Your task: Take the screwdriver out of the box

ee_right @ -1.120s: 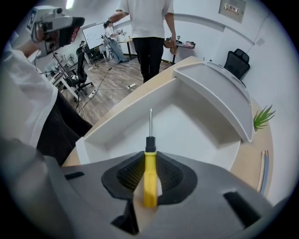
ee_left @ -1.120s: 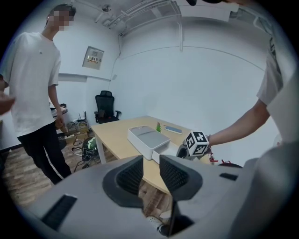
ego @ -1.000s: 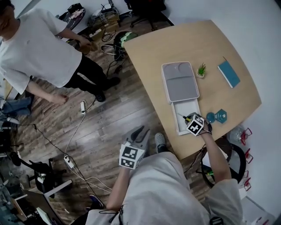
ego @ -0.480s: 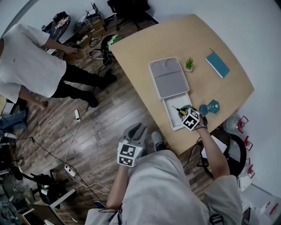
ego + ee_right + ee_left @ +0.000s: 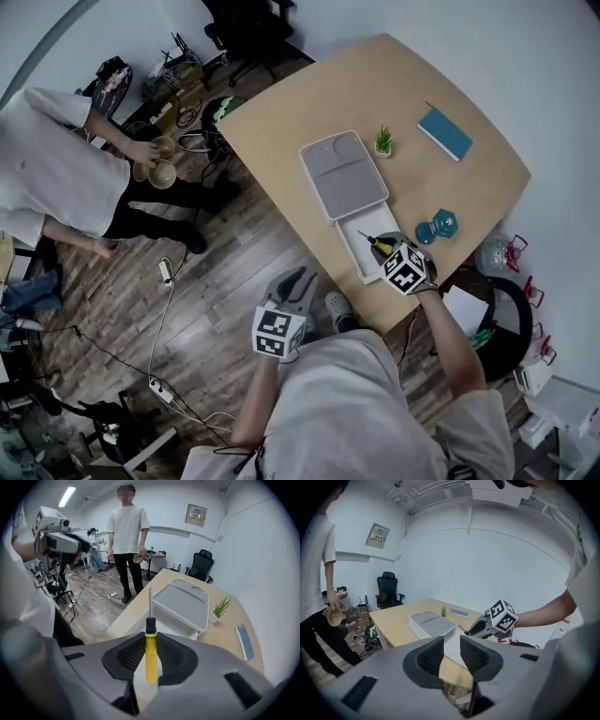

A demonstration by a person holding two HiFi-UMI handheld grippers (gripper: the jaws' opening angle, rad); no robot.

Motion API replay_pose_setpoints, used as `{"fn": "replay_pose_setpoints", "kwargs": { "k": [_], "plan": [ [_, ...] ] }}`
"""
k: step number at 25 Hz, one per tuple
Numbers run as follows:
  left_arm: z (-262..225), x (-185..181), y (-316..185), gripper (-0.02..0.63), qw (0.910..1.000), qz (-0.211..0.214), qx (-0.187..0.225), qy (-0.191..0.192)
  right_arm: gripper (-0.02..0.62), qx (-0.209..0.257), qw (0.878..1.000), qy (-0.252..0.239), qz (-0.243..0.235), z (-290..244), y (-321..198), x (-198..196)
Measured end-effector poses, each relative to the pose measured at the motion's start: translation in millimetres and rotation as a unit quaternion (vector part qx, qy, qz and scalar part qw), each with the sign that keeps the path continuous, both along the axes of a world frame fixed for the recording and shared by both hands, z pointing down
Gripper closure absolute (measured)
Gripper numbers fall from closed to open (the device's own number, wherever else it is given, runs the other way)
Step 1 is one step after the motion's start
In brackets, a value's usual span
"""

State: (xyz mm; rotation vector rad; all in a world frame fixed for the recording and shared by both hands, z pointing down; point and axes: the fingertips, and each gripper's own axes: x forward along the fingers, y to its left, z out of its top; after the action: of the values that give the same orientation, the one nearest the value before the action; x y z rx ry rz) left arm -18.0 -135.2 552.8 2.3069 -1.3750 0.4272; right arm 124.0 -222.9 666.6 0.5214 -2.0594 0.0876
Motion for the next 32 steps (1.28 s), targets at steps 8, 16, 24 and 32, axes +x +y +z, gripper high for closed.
{"fn": "replay_pose_setpoints", "kwargs": {
  "k": [8,16,24,32],
  "plan": [
    [-4,24,-18,0.505,0.9994,0.032,0.009,0.007,0.512,0.032,0.994,-0.083,0.066,-49,8,2],
    [-14,39,-36,0.523,0.9978,0.051,0.041,0.009,0.512,0.042,0.973,-0.17,0.149,-76,20,-4],
    [-27,44,-45,0.601,0.9947,0.058,0.079,0.033,0.514,0.049,0.953,-0.234,0.184,-101,52,-7],
    [-27,55,-30,0.601,0.9928,0.078,0.056,0.072,0.514,0.059,0.909,-0.314,0.267,-112,66,8]
  ]
}}
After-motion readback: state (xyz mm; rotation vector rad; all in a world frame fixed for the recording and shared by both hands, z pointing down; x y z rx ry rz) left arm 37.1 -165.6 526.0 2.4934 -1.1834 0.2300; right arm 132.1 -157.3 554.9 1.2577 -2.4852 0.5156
